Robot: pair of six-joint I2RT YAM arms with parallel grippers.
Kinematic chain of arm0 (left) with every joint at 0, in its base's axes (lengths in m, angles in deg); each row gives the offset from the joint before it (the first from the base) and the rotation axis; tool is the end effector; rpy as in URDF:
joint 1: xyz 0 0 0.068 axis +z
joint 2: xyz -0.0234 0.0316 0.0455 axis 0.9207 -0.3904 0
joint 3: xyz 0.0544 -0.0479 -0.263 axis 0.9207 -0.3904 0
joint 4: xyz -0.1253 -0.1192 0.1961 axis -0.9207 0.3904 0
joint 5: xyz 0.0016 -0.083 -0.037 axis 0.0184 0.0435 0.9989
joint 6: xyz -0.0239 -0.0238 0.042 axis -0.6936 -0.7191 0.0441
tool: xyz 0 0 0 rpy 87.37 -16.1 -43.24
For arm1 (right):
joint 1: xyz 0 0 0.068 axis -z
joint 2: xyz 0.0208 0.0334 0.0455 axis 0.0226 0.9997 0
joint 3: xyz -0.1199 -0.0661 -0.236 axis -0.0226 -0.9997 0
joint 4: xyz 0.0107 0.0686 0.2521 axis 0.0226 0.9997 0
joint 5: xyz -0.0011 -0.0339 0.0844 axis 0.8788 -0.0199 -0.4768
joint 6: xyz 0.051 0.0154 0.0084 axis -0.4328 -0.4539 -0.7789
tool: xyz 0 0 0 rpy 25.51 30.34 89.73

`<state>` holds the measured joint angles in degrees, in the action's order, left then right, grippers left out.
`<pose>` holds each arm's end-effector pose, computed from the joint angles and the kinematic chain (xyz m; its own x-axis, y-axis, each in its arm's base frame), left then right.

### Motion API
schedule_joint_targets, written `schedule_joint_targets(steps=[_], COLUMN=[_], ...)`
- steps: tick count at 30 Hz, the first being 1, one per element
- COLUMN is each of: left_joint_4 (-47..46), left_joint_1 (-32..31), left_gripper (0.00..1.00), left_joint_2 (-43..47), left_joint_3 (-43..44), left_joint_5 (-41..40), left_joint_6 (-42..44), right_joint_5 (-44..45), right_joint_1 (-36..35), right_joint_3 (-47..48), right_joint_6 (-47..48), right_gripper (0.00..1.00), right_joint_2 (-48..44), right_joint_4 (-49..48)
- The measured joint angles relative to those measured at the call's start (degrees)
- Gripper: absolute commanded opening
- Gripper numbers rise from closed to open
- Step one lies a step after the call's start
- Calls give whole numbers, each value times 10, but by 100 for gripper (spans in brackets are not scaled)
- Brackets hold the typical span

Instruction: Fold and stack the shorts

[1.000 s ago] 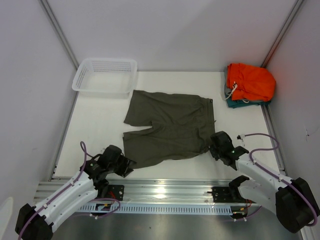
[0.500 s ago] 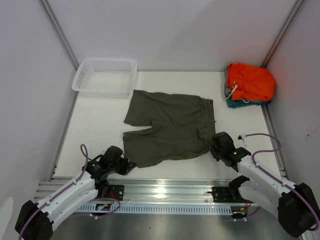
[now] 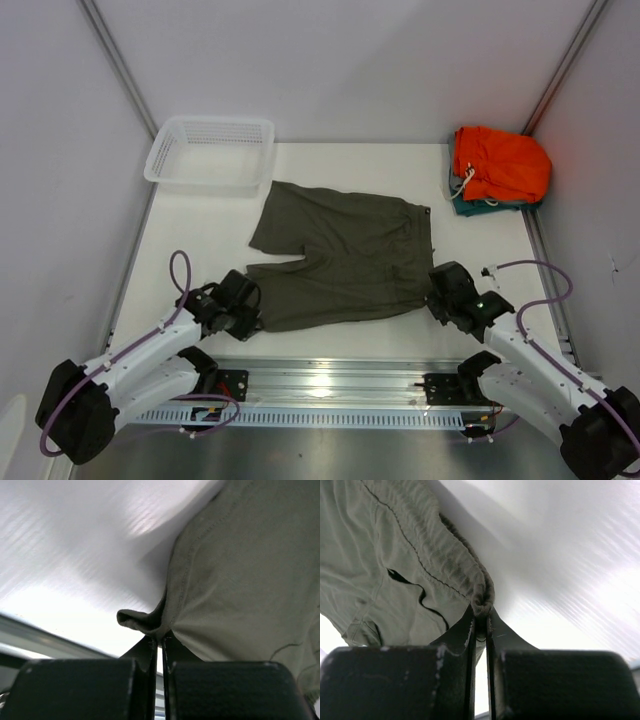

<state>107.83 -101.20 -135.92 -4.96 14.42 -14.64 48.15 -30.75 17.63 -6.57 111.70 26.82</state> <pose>0.1141 -0.0725 0.1627 -0.5349 -0.8376 -0.1109 -0.7795 0.5399 -0.3177 0.1368 0.0630 0.1913 -0.3885 0.8490 -0.3581 0.7094 0.5236 0.4717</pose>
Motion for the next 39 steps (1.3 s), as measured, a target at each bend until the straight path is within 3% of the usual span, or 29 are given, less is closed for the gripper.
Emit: schedule_joint_targets(steps=[11, 21, 29, 39], left_joint_4=[89, 171, 228, 217], left_joint_1=[-2, -12, -13, -13], left_gripper=[0, 0, 0, 0], left_joint_2=[27, 41, -54, -166], left_joint_3=[52, 164, 347, 464], left_joint_5=[5, -28, -119, -185], left_joint_6=[-2, 11, 33, 77], right_joint_5=[-4, -16, -17, -57], right_joint_1=[0, 1, 18, 122], right_joint_3=[88, 99, 157, 219], right_joint_6=[21, 37, 64, 131], right_gripper=[0, 0, 0, 0], right_joint_2=[-26, -54, 19, 105], right_joint_4=[147, 189, 173, 108])
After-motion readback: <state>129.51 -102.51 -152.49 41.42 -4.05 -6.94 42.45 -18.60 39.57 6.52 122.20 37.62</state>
